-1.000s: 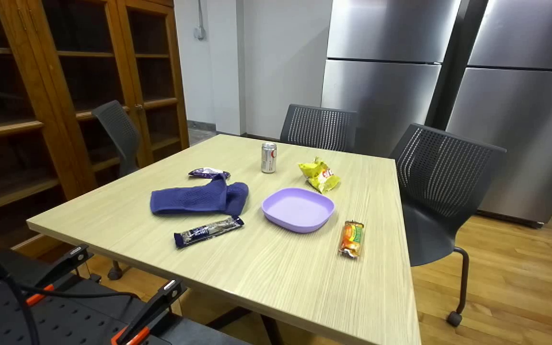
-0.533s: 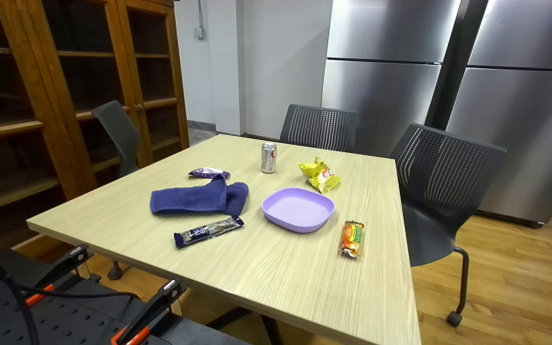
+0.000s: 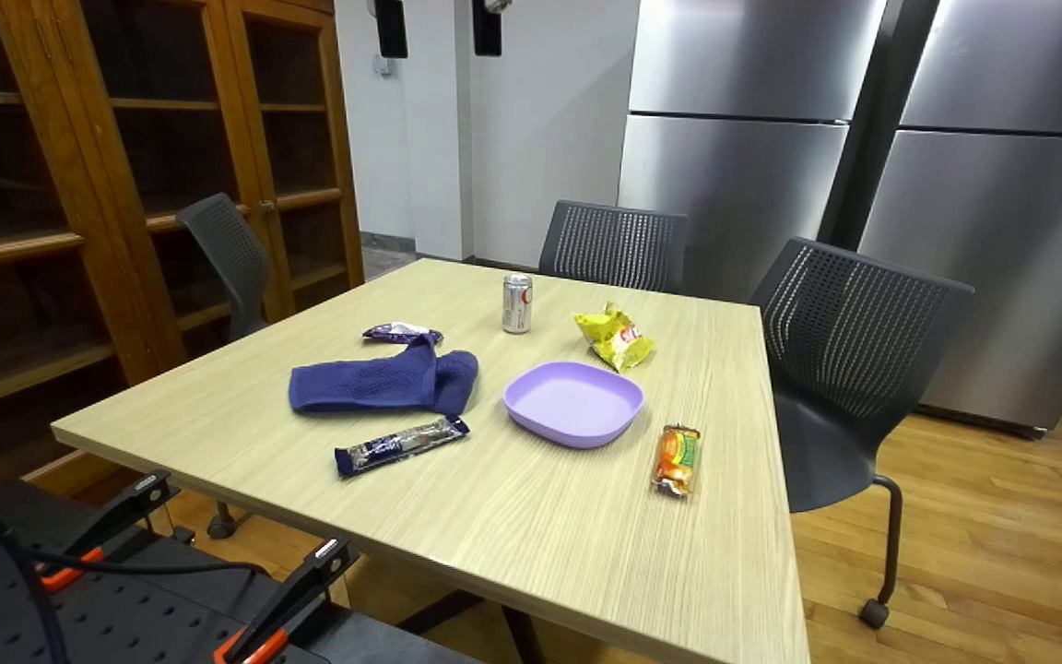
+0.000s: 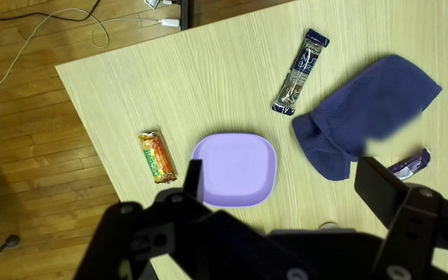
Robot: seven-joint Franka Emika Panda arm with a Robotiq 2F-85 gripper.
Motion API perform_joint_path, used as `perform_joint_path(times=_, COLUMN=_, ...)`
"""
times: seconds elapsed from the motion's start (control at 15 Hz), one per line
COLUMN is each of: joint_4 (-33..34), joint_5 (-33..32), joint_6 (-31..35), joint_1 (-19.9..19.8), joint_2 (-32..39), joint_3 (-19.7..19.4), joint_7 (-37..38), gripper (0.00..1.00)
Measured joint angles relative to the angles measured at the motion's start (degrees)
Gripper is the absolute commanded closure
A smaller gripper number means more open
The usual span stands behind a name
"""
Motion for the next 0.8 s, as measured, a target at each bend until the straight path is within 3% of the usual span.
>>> perform_joint_path(times=0.8, joint_4=1.8, joint_5=0.9, joint_6=10.3, joint_1=2.4, joint_2=10.2, joint_3=1.2, joint_7=-0.8, gripper=0.00)
